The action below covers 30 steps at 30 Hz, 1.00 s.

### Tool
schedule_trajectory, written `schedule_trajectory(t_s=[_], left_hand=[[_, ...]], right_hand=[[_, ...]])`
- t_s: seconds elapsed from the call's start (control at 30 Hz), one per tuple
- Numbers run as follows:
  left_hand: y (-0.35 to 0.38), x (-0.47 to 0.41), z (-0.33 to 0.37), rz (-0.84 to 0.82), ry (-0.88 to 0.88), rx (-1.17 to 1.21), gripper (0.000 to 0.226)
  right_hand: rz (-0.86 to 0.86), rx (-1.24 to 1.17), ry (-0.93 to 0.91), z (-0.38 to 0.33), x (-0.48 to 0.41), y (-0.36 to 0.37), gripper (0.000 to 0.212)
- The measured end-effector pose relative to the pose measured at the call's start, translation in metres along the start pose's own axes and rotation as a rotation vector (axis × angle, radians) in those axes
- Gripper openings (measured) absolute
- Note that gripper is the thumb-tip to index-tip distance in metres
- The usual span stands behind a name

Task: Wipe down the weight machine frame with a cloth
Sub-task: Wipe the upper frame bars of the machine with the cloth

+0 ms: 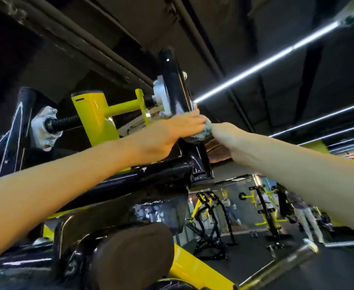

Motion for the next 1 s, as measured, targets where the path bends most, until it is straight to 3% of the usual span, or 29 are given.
schedule_trajectory(t_s=[0.07,0.17,0.2,0.23,0.33,0.47,0.6,0.67,0.73,0.83,0.9,1.0], left_hand=[[0.002,-0.002,-0.001,-0.086,0.012,0.002,0.074],[-0.022,-0.018,-0.013,0.146,-0.170,-0.059,0.048],[-0.023,-0.026,-0.010,0.212,-0.152,-0.073,0.046],[-0.015,-0.029,-0.010,0.201,-0.115,-0.069,0.046],[0.006,-0.032,-0.017,-0.063,-0.064,-0.159,0.055],[-0.047,-0.032,-0.044,0.132,-0.337,-0.082,0.063],[-0.024,-0.030,-0.010,-0.042,-0.208,-0.203,0.065],[-0.041,-0.038,-0.029,0.022,-0.304,-0.158,0.069],[-0.057,-0.043,-0.046,0.092,-0.392,-0.157,0.072],[-0.039,-0.044,-0.033,0.005,-0.345,-0.179,0.072],[-0.026,-0.040,-0.024,-0.031,-0.294,-0.169,0.073],[-0.051,-0.051,-0.043,0.063,-0.431,-0.167,0.073]], right_hand=[[-0.005,0.046,0.008,-0.001,0.000,0.000,0.027],[-0.032,0.115,0.046,-0.004,-0.003,-0.001,0.038],[-0.041,0.129,0.041,-0.005,-0.002,0.000,0.041],[-0.062,0.157,0.047,-0.005,-0.002,0.000,0.043],[-0.128,0.256,0.046,-0.005,-0.002,0.002,0.045],[-0.151,0.227,0.045,-0.005,-0.004,0.004,0.056],[-0.165,0.246,-0.151,-0.018,-0.008,0.021,0.084],[-0.124,0.273,-0.229,-0.026,-0.016,0.027,0.099],[-0.081,0.337,-0.248,-0.028,-0.017,0.034,0.100],[0.062,0.515,-0.367,-0.031,-0.014,0.035,0.117],[0.111,0.544,-0.480,-0.036,-0.014,0.035,0.119],[0.070,0.531,-0.508,-0.039,-0.018,0.036,0.112]])
Point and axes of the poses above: each hand's wrist, its own x-axis away from the middle knuckle, its own y-axis out of the palm, z = x × y, the point moved 5 cm from there along -x, towards the middle knuckle, and after that the axes turned 6 degrees about -x, right-handed, at the moved point
